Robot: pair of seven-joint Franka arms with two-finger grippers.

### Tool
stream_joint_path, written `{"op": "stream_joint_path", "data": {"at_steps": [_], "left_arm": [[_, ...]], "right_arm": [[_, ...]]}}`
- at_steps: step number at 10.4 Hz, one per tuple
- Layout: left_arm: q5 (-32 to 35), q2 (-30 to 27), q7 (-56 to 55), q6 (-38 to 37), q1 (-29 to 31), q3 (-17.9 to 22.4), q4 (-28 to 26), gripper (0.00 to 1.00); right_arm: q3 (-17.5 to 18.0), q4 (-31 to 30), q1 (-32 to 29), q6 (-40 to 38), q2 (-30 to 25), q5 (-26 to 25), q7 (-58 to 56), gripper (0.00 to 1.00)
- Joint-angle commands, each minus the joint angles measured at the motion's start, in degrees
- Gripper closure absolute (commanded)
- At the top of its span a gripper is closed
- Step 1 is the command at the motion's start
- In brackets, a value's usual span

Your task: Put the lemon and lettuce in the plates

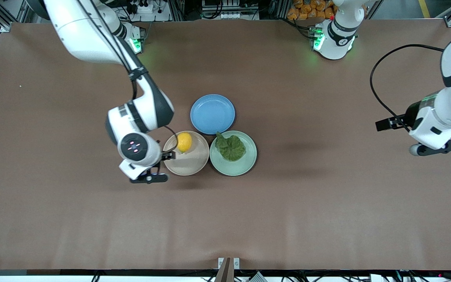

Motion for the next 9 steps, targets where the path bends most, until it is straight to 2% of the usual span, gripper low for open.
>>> {"op": "stream_joint_path", "data": {"at_steps": [1,3,5,6,7,9], "left_arm": [[-0.9,-0.7,-0.1,0.0,-0.1,-0.1,0.8,0.00],[-4.2,-3.0,0.1,0.0,-1.8,1.2,0.8,0.00],[-5.4,-4.5,0.2,0.2,-8.9,8.6,0.2,0.00],[-7.8,-5.6,0.7,1.8,-9.0,9.6,-0.2,0.00],[-10.1,-6.9,4.3,3.1,-10.0,12.0,-1.0,0.00],[-10.7,-13.4,17.4,5.5,-12.4,15.9,-7.6,0.00]], "right_arm": [[0.7,1.2,-5.5,-3.5,-2.3,-0.8,-6.5,0.00],[0.7,1.1,-9.0,-4.8,-3.7,-1.2,-7.3,0.00],[0.7,1.2,-13.0,-4.8,-5.0,-1.1,-8.3,0.00],[0.7,1.2,-14.7,-4.8,-5.3,-1.2,-9.3,0.00],[0.7,1.2,-15.9,-4.8,-5.7,-1.3,-9.4,0.00],[0.7,1.2,-18.3,-4.4,-7.4,-1.4,-9.4,0.00]]}}
